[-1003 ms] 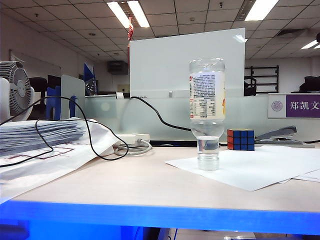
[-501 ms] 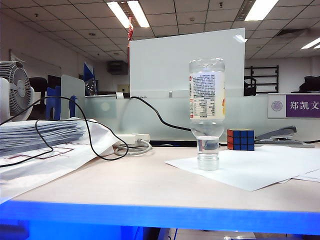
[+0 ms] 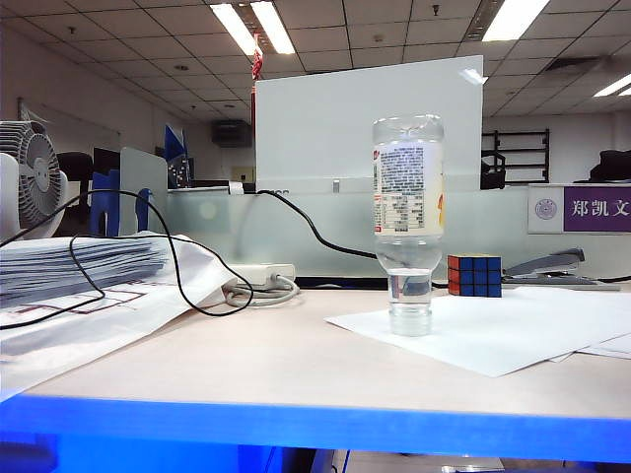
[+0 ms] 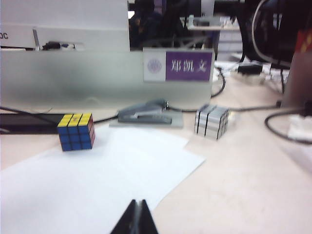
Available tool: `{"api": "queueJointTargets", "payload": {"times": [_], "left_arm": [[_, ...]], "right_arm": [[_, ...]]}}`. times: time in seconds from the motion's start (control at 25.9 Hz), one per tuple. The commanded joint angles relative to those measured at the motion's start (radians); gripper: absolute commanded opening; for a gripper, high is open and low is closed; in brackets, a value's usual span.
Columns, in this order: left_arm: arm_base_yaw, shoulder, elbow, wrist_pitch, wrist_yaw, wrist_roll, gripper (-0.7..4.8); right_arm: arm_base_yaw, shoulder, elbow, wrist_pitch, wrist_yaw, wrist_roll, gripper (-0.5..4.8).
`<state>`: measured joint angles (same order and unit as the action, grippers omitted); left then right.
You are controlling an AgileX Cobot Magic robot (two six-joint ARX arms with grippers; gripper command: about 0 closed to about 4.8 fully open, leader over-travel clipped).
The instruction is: Flip the plastic bottle upside down.
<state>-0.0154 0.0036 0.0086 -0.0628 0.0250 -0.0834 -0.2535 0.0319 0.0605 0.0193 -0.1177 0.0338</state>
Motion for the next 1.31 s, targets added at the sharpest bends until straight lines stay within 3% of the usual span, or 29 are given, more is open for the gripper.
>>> {"api": "queueJointTargets", "payload": {"times": [0.04, 0.27, 1.31], "left_arm": [[0.003, -0.002, 0.001, 0.016, 0.002, -0.003, -0.05], [0.003, -0.002, 0.001, 0.016, 0.001, -0.003, -0.05], [0.003, -0.002, 0.001, 0.016, 0.001, -0.003, -0.05]], "right_arm": [[0.030, -0.023, -0.024, 0.014, -0.015, 0.039, -0.05], [0.125, -0.031, -0.051, 0.018, -0.011, 0.039, -0.05], [0.174, -0.031, -0.052, 0.010, 0.063, 0.052, -0.05]]}}
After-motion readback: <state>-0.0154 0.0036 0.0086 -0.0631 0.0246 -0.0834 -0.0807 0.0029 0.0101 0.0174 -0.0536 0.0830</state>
